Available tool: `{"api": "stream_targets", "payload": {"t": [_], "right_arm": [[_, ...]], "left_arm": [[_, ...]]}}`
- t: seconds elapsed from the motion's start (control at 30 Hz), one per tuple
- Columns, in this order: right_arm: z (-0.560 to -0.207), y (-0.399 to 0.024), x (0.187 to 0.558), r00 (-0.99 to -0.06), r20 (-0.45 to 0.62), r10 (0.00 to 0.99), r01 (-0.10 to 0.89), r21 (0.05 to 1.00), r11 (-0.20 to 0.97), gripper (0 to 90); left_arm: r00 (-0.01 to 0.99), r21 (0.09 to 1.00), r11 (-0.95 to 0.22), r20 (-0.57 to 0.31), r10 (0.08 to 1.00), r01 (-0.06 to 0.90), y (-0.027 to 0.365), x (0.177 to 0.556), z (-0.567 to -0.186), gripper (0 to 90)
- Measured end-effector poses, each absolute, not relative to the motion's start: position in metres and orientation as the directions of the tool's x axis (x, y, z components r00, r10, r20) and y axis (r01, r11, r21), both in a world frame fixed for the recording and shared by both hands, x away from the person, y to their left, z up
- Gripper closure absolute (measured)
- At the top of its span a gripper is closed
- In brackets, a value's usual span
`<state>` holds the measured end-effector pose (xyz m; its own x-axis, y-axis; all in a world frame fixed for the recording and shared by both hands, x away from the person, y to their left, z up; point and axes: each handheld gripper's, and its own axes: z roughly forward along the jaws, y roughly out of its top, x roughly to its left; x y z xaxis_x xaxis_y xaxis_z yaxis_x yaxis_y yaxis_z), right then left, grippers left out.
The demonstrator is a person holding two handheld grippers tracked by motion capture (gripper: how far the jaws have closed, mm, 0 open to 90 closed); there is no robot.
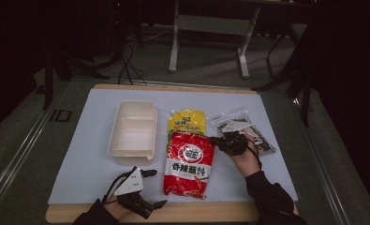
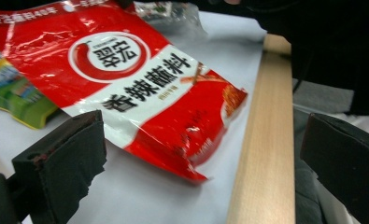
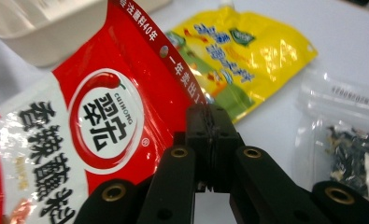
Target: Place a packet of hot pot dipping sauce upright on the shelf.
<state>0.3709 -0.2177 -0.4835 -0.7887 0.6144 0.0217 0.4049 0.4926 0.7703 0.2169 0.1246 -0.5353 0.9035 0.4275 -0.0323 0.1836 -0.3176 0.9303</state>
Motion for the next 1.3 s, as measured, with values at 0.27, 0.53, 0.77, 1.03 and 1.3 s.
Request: {"api": "stream_targets", "payload": {"t": [0.27,0.53,0.77,1.03,1.3], "right_arm": [[-0.448,-0.214,0.348,-0.820,-0.020,0.572,0.316,0.817,0.483,89.4],[-0.419,-0.210,0.316,-0.857,-0.053,0.512,0.227,0.854,0.468,89.5],[-0.403,-0.209,0.290,-0.881,-0.083,0.466,0.164,0.870,0.465,89.4],[-0.393,-0.205,0.273,-0.900,-0.101,0.425,0.120,0.878,0.463,89.4],[-0.386,-0.202,0.263,-0.913,-0.110,0.393,0.093,0.881,0.464,89.4]], "left_arm": [[0.883,0.924,-0.320,-0.038,0.467,0.208,0.122,0.216,-0.517,1.4],[0.871,0.909,-0.343,-0.043,0.489,0.237,0.120,0.219,-0.503,1.4],[0.868,0.910,-0.344,-0.034,0.495,0.232,0.116,0.228,-0.490,3.8],[0.883,0.915,-0.338,-0.041,0.468,0.222,0.111,0.246,-0.479,22.2],[0.936,0.892,-0.412,-0.032,0.351,0.185,0.092,0.249,-0.479,66.2]]}}
